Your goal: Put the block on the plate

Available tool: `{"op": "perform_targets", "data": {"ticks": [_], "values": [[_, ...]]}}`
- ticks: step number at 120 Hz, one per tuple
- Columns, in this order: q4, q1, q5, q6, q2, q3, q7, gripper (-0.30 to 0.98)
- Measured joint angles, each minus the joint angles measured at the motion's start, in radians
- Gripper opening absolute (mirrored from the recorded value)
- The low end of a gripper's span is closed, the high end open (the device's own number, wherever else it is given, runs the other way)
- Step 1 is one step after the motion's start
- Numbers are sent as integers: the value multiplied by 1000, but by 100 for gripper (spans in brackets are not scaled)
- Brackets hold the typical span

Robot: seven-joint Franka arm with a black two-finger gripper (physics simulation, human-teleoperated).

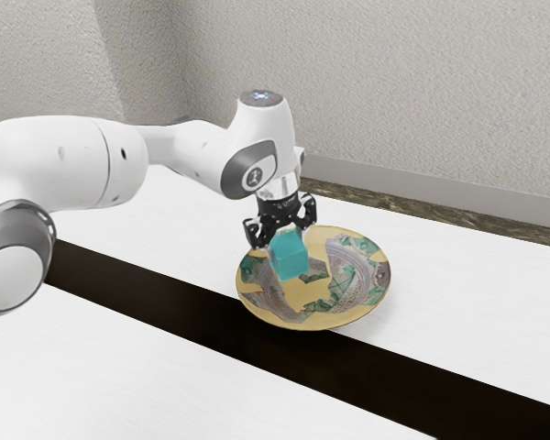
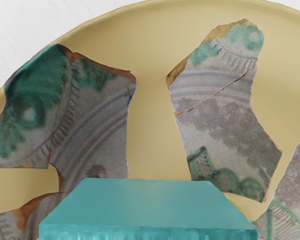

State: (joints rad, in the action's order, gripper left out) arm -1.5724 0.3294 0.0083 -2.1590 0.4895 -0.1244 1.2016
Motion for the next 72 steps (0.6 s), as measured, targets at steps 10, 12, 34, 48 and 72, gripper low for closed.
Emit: {"op": "perform_targets", "data": {"ticks": [10, 12, 34, 48, 72], "values": [[-15, 3, -1, 3, -23, 1, 18, 56], [-23, 4, -1, 4, -31, 1, 21, 57], [-55, 8, -1, 54, -137, -2, -20, 64], [-55, 2, 5, 103, -188, -32, -146, 66], [-61, -49, 32, 169, -285, -73, -392, 68]]}}
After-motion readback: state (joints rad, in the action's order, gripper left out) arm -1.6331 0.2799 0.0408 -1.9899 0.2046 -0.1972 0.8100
